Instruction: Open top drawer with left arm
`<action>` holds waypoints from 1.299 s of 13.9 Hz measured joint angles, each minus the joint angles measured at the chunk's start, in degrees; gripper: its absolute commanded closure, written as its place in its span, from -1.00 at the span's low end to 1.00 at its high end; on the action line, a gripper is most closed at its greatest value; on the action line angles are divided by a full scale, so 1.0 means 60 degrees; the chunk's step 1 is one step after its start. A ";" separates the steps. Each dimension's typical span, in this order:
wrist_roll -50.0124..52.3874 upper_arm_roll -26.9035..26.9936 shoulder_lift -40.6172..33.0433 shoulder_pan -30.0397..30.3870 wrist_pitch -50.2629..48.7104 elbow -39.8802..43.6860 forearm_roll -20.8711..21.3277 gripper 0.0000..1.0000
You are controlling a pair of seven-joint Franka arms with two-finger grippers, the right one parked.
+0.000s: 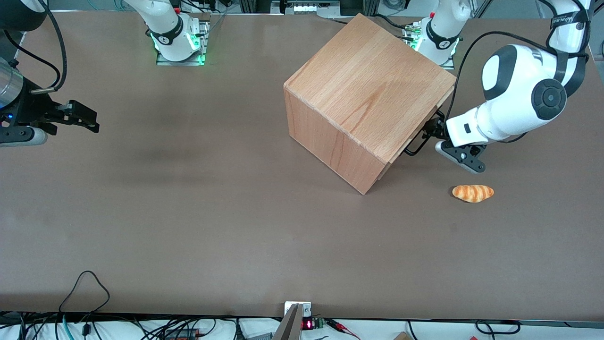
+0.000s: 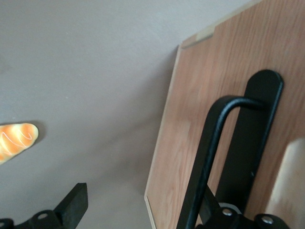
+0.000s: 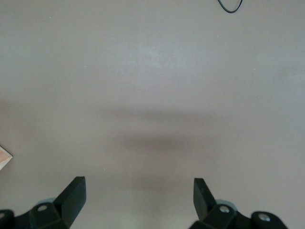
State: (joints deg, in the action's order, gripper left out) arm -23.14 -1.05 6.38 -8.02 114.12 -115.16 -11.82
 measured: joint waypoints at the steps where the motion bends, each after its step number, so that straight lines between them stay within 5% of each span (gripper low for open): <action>1: 0.0000 0.0021 0.0070 0.0027 0.0179 -0.0009 0.0000 -1.00; 12: -0.0004 0.2336 0.0480 0.0218 0.2542 0.0188 -0.0143 -1.00; 18: -0.0032 0.2653 0.0703 0.0218 0.2740 0.0524 -0.0227 -1.00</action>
State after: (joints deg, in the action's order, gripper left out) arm -23.33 14.87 10.60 -6.71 130.56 -112.02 -13.18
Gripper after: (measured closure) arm 0.000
